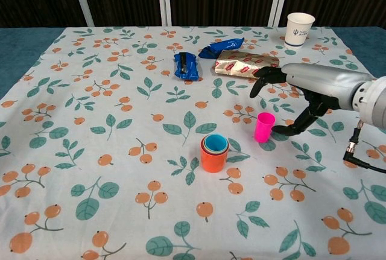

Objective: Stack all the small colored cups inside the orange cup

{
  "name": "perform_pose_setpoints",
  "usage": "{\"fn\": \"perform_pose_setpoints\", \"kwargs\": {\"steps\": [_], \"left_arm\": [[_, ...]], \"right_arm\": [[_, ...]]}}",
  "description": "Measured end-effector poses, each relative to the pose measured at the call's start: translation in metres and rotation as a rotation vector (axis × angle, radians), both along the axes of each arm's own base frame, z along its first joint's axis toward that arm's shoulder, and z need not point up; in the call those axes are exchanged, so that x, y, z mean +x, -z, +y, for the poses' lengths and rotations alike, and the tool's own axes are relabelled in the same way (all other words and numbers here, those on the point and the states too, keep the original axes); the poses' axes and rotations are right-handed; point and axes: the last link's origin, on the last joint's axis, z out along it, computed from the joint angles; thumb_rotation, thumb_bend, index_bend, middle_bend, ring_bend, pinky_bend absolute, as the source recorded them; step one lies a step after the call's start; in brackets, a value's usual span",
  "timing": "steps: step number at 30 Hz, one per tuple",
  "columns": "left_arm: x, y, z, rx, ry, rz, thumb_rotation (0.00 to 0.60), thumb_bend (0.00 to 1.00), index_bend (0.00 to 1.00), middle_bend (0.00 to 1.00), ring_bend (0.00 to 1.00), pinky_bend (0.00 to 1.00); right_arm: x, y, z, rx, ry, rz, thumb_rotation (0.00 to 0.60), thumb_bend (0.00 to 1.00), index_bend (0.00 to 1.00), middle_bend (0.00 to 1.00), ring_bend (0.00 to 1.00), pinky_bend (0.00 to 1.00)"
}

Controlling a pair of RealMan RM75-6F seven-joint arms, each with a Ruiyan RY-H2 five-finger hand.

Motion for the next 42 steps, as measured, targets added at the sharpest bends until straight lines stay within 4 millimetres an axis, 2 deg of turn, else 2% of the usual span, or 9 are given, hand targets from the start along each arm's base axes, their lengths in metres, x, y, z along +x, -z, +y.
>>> {"fn": "perform_pose_setpoints", "kwargs": {"steps": [8,25,42], "left_arm": [[0.0,-0.001,0.0,0.004,-0.005,-0.002,0.6,0.17,0.04,0.0,0.0,0.01],[0.001,-0.003,0.0,0.015,-0.007,-0.013,0.6,0.17,0.04,0.0,0.0,0.01],[0.001,-0.003,0.0,0.026,-0.028,-0.015,0.6,0.17,0.04,0.0,0.0,0.01]], "right_arm": [[-0.003,0.008,-0.003,-0.006,0.013,0.008,0.6,0.38,0.33,0.0,0.02,0.07],[-0.015,0.017,-0.008,-0.005,0.039,0.02,0.6,0.38,0.39,0.0,0.03,0.07],[-0.009,0.02,-0.009,-0.01,0.021,0.003,0.6,0.38,0.4,0.0,0.03,0.07]]}}
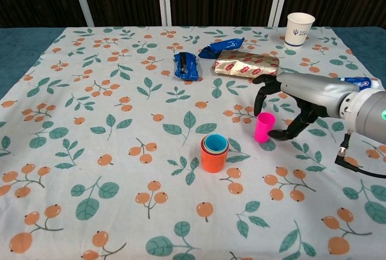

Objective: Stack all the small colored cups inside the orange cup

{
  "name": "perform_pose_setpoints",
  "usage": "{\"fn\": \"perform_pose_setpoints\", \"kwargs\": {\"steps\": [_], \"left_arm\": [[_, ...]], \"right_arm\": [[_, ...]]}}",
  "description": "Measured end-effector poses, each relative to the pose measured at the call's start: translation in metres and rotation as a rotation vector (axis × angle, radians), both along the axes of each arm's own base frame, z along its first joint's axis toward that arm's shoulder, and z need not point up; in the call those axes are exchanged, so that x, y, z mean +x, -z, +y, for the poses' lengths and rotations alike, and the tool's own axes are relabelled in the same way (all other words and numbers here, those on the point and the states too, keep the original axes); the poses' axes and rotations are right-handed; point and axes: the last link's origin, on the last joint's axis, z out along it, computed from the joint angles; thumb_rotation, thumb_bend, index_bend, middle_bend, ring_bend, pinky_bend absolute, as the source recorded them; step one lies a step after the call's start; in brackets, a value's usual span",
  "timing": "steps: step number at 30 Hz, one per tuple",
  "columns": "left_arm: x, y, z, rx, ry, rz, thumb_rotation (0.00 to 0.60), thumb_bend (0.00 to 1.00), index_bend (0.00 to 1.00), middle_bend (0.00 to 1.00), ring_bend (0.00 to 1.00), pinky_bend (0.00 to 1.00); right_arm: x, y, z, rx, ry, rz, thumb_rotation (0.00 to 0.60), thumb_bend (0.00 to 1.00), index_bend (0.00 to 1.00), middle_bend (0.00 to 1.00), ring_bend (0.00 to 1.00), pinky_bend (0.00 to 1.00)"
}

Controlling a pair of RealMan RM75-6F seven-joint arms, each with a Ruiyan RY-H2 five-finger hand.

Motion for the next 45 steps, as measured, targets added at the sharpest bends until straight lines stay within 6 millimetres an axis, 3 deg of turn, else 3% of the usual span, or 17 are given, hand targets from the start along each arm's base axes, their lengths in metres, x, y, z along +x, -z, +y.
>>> {"fn": "perform_pose_setpoints", "kwargs": {"steps": [32,37,45], "left_arm": [[0.0,-0.003,-0.001,0.007,-0.007,-0.012,0.6,0.17,0.04,0.0,0.0,0.01],[0.0,-0.005,-0.002,0.015,-0.004,-0.012,0.6,0.17,0.04,0.0,0.0,0.01],[0.001,-0.005,-0.003,0.016,-0.004,-0.008,0.6,0.17,0.04,0.0,0.0,0.01]], "right_arm": [[0.006,0.001,-0.006,-0.013,0.005,0.01,0.6,0.38,0.49,0.01,0.06,0.1],[0.013,-0.009,-0.003,-0.016,-0.018,-0.006,0.6,0.38,0.49,0.01,0.06,0.1],[0.041,-0.037,0.016,0.032,-0.09,-0.075,0.6,0.38,0.49,0.01,0.06,0.1]]}}
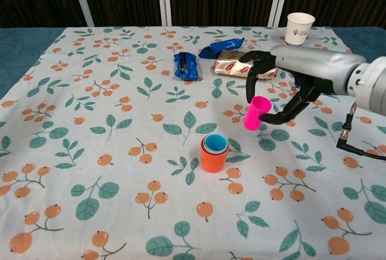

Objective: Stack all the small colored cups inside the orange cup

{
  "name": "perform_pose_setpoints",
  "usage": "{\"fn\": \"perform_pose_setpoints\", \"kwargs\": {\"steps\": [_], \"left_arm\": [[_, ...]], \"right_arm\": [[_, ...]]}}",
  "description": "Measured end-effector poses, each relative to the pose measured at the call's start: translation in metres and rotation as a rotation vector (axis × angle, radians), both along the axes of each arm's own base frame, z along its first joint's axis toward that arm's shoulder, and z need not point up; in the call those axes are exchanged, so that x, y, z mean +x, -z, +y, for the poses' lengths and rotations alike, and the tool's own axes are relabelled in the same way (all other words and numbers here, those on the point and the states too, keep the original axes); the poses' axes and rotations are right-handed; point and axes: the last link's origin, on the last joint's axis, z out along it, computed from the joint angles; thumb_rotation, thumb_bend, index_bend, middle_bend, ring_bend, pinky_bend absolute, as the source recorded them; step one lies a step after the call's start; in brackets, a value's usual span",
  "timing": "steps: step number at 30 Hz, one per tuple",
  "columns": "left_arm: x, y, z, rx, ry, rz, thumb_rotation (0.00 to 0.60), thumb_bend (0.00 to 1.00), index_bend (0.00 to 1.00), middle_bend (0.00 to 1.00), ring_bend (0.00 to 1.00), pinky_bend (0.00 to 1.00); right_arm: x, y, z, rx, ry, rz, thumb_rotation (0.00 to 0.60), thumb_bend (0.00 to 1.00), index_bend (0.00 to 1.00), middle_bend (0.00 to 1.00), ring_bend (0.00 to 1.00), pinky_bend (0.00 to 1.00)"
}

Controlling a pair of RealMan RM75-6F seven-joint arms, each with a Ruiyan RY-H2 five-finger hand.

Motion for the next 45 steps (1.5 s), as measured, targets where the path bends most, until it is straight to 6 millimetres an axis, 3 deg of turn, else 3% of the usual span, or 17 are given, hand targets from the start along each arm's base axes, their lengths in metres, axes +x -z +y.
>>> {"fn": "perform_pose_setpoints", "kwargs": {"steps": [6,16,28,45], "left_arm": [[0.0,0.002,0.001,-0.007,-0.002,0.001,0.6,0.17,0.04,0.0,0.0,0.01],[0.0,0.003,0.0,-0.009,0.001,-0.001,0.6,0.17,0.04,0.0,0.0,0.01],[0.0,0.003,0.0,-0.013,-0.005,0.002,0.6,0.17,0.04,0.0,0.0,0.01],[-0.001,0.001,0.0,-0.01,-0.005,0.002,0.6,0.17,0.04,0.0,0.0,0.01]], "right_arm": [[0.017,-0.018,0.019,0.013,-0.08,0.0,0.6,0.38,0.49,0.01,0.06,0.1],[0.024,-0.009,0.032,0.033,-0.115,0.008,0.6,0.38,0.49,0.0,0.06,0.1],[0.04,0.01,0.027,0.027,-0.136,0.0,0.6,0.38,0.49,0.01,0.06,0.1],[0.046,0.025,0.018,0.045,-0.107,0.018,0.6,0.38,0.49,0.01,0.06,0.1]]}}
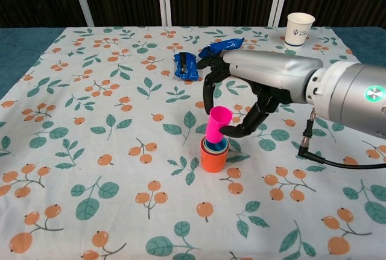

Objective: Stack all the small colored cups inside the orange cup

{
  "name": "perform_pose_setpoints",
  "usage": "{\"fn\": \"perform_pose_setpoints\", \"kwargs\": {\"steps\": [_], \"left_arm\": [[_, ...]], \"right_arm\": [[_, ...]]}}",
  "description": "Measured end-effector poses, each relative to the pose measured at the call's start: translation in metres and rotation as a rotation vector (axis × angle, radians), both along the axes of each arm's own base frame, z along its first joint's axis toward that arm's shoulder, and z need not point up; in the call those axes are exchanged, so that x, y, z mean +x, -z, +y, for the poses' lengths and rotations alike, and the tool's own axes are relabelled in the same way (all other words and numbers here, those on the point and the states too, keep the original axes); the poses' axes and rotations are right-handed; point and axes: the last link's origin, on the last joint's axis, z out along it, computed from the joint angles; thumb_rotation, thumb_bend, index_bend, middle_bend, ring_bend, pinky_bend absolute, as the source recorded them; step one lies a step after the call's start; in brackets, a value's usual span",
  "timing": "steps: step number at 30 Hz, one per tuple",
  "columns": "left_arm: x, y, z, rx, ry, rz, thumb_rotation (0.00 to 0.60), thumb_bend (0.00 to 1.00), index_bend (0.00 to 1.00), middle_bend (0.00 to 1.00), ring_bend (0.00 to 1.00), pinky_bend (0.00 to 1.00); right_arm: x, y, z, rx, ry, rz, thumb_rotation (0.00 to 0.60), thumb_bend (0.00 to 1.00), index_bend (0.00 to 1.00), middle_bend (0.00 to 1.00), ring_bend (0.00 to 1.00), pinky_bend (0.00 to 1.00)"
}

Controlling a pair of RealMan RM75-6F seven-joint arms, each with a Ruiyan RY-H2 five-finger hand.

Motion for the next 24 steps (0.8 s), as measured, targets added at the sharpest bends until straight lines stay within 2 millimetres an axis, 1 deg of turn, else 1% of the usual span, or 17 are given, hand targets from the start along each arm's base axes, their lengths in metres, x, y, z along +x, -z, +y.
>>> {"fn": "perform_pose_setpoints", "kwargs": {"steps": [11,13,15,17,19,20,21,24], "left_arm": [[0.0,0.0,0.0,0.0,-0.002,0.0,0.6,0.17,0.04,0.0,0.0,0.01],[0.0,-0.001,0.0,0.003,-0.003,0.0,0.6,0.17,0.04,0.0,0.0,0.01],[0.0,-0.001,0.0,0.004,-0.003,0.0,0.6,0.17,0.04,0.0,0.0,0.01],[0.0,-0.001,0.0,0.004,-0.002,-0.001,0.6,0.17,0.04,0.0,0.0,0.01],[0.0,-0.001,0.0,0.004,-0.002,0.0,0.6,0.17,0.04,0.0,0.0,0.01],[0.0,-0.001,0.0,0.003,-0.003,0.0,0.6,0.17,0.04,0.0,0.0,0.01],[0.0,-0.001,0.0,0.003,-0.004,0.001,0.6,0.17,0.04,0.0,0.0,0.01],[-0.001,-0.001,-0.001,0.0,-0.011,0.004,0.6,0.17,0.04,0.0,0.0,0.01]], "right_arm": [[-0.004,0.007,0.001,0.012,0.01,0.012,0.6,0.38,0.49,0.01,0.06,0.1],[-0.005,0.009,0.002,0.017,0.013,0.015,0.6,0.38,0.47,0.0,0.06,0.1],[-0.007,0.01,0.002,0.021,0.014,0.02,0.6,0.38,0.39,0.0,0.06,0.1],[-0.009,0.011,0.003,0.027,0.014,0.03,0.6,0.38,0.21,0.0,0.04,0.1],[-0.01,0.011,0.003,0.036,0.015,0.039,0.6,0.37,0.07,0.0,0.01,0.1],[-0.012,0.011,0.004,0.043,0.016,0.047,0.6,0.36,0.02,0.0,0.0,0.1],[-0.013,0.011,0.004,0.049,0.017,0.053,0.6,0.36,0.0,0.0,0.0,0.1],[-0.016,0.007,0.005,0.059,0.025,0.071,0.6,0.36,0.0,0.0,0.0,0.1]]}}
